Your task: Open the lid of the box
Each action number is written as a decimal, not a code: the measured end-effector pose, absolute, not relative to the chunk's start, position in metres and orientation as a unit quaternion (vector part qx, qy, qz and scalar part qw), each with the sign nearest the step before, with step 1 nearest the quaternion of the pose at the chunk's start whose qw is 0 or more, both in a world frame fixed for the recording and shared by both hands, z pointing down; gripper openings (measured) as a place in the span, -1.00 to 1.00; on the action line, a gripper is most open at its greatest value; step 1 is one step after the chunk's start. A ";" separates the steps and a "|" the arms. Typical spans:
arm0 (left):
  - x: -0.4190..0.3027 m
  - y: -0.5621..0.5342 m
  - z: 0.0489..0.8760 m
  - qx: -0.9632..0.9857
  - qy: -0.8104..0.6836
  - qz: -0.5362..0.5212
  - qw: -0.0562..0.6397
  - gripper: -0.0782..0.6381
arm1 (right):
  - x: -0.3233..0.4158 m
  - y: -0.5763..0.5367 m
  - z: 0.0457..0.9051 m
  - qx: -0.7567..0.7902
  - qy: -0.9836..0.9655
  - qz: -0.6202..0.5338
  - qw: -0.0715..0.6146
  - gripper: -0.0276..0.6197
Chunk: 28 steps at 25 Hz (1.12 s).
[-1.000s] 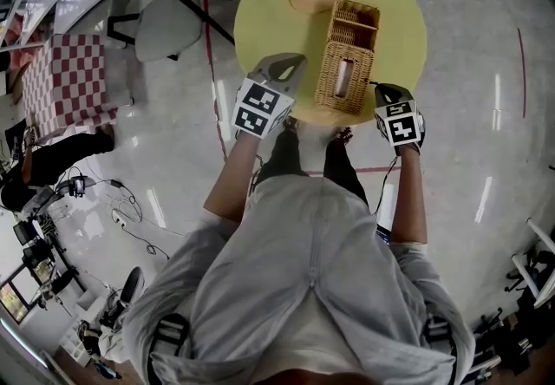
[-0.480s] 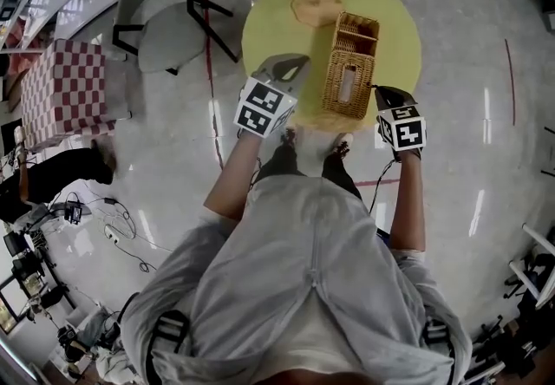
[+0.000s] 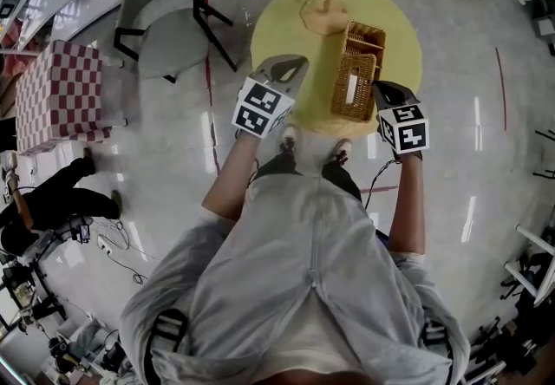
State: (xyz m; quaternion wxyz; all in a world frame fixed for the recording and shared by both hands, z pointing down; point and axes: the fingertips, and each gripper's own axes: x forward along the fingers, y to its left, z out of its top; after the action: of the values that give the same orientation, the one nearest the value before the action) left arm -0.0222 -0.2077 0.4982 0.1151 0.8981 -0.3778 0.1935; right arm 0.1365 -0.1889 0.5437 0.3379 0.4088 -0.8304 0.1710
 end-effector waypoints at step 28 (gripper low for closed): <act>-0.165 -0.224 0.539 0.876 -0.415 0.186 0.160 -0.70 | -0.057 -0.221 0.584 0.303 -0.861 0.163 0.374 -0.84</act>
State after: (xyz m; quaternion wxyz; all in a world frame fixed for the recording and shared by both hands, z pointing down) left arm -0.1647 -0.2238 0.5391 0.1600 0.8759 -0.4154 0.1861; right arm -0.0570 -0.2206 0.5844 0.3740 0.3031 -0.8612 0.1632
